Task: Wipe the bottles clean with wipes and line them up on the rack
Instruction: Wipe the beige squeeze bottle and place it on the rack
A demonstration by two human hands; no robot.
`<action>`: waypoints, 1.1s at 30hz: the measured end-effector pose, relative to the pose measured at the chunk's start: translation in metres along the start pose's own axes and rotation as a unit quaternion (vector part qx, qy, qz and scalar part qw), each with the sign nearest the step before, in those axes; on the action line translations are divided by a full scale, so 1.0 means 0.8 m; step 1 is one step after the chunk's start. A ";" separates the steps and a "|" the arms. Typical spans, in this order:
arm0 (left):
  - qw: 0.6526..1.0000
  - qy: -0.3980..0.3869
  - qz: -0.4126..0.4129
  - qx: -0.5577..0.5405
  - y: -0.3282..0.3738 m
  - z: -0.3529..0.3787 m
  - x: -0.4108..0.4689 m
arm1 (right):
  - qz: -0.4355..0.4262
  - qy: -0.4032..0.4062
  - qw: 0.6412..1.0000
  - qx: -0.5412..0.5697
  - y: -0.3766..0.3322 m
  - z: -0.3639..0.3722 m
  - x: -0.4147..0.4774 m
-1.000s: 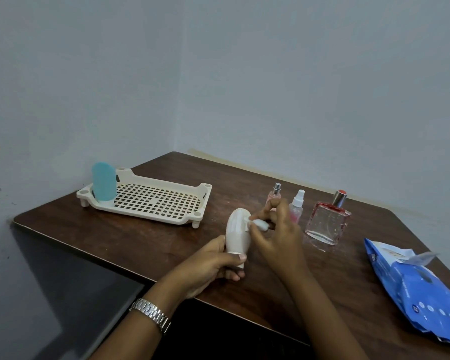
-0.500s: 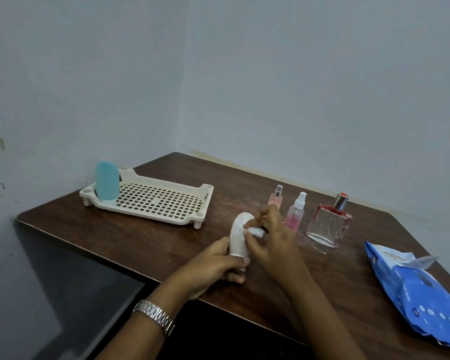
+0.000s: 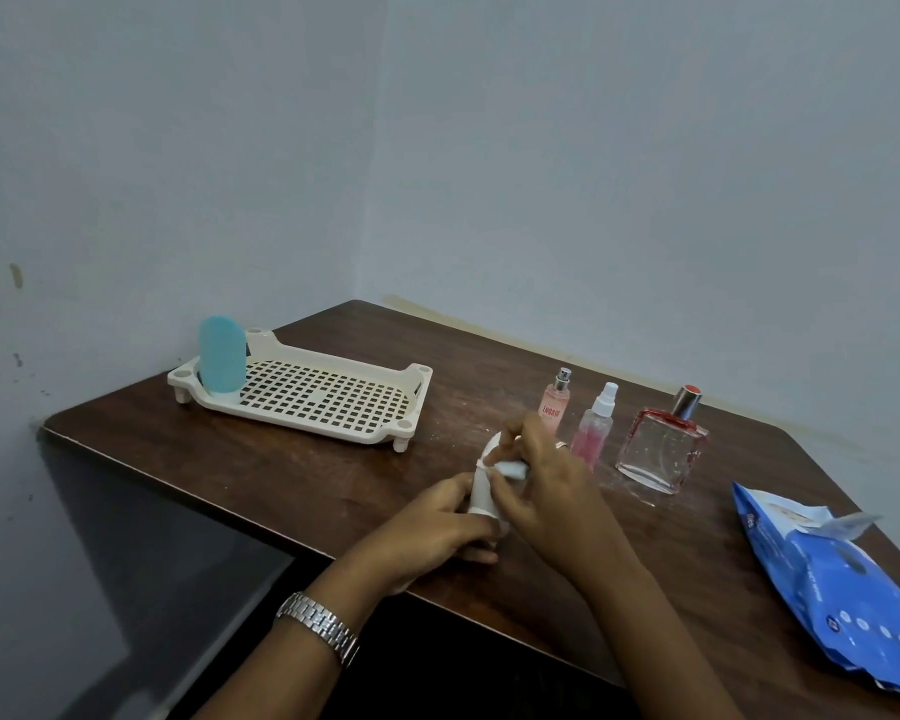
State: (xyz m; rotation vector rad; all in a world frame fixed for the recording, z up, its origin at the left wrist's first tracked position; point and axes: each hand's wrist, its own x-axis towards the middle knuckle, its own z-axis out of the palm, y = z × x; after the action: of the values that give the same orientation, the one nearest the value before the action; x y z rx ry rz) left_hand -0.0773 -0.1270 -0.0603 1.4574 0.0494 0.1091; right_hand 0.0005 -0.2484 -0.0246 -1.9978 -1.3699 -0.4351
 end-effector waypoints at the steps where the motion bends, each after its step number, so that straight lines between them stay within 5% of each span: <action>1: 1.000 -0.001 0.000 0.001 0.000 0.000 0.000 | 0.004 -0.002 1.000 -0.001 0.001 -0.002 0.001; 33: 0.990 0.068 0.033 0.120 -0.011 -0.002 0.004 | 0.025 -0.032 0.993 -0.110 -0.018 -0.005 0.021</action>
State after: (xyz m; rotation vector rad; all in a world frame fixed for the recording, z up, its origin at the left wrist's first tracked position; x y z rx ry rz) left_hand -0.0741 -0.1260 -0.0691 1.6916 0.1295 0.2631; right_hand -0.0055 -0.2361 -0.0068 -2.2376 -1.3571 -0.5219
